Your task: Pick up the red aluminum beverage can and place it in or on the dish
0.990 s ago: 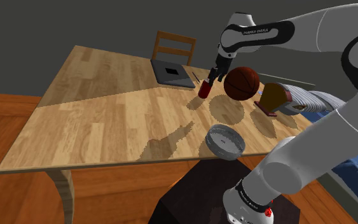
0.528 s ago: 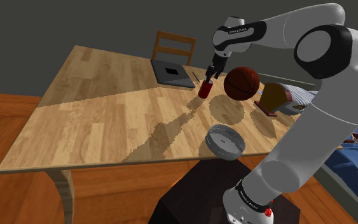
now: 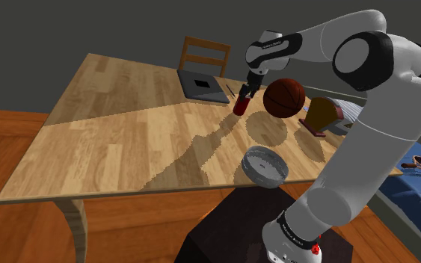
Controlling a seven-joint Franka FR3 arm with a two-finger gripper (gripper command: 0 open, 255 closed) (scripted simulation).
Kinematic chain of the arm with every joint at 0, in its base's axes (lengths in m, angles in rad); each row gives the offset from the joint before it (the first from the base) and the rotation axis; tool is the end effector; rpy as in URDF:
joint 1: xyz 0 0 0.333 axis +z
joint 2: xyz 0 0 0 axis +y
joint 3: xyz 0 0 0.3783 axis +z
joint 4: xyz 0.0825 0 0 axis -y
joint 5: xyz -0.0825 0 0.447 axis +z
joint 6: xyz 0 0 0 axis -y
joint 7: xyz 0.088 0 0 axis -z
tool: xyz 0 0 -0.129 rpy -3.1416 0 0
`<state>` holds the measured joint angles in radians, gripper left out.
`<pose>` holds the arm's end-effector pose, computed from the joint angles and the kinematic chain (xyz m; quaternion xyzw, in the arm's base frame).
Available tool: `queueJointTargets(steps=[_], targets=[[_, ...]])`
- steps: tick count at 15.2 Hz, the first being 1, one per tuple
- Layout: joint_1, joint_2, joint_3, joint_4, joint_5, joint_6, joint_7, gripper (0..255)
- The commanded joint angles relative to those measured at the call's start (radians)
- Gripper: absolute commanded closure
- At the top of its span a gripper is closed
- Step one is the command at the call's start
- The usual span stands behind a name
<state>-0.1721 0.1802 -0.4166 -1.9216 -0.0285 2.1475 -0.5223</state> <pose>0.5610 -0.3641 0.4204 0.9981 -0.0216 0.0002 0.0570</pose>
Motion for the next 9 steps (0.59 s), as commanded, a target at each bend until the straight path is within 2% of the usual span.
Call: queueJointTargets(steps=[1,8,9], targets=[[-0.001,0.005,0.0,-0.008,0.002,0.013,-0.001,0],[-0.001,0.005,0.0,-0.007,0.002,0.013,-0.001,0],[-0.001,0.005,0.0,-0.007,0.002,0.013,-0.001,255]])
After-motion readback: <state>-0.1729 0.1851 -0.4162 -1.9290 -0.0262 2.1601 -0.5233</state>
